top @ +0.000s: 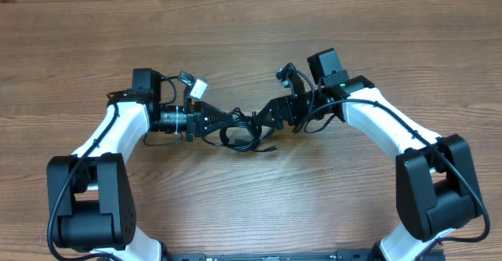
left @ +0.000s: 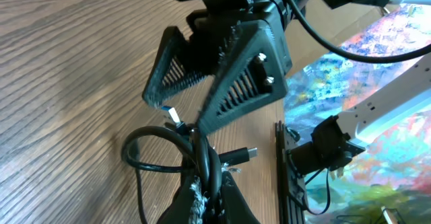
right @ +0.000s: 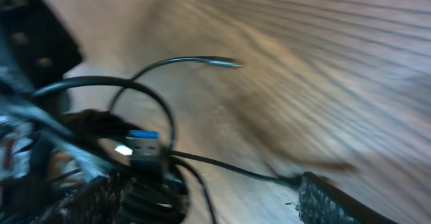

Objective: Untangle cables

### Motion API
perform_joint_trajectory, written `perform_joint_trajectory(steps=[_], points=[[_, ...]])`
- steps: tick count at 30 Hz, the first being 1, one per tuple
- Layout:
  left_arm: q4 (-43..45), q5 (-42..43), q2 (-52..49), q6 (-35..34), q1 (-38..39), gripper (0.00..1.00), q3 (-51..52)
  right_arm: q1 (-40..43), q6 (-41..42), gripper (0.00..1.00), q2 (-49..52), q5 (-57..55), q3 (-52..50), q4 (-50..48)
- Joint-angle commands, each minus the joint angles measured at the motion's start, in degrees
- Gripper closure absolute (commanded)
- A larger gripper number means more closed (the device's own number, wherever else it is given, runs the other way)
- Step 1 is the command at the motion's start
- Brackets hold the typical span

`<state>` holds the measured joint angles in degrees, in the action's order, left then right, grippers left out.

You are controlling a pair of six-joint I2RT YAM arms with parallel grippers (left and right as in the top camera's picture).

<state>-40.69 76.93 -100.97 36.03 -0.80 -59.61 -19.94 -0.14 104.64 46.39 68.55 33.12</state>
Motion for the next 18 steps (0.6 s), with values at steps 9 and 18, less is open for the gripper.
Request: perform_joint_trajectory(steps=[9, 18], points=[[-0.04, 6.01, -0.07, 1.79, 0.24, 0.96, -0.55, 3.13, -1.18, 0.2, 1.07, 1.38, 0.04, -3.74], [-0.26, 8.15, -0.07, 1.77, 1.07, 0.96, -0.55, 9.84, 2.25, 0.21, 1.09, 4.52, 0.04, -6.29]])
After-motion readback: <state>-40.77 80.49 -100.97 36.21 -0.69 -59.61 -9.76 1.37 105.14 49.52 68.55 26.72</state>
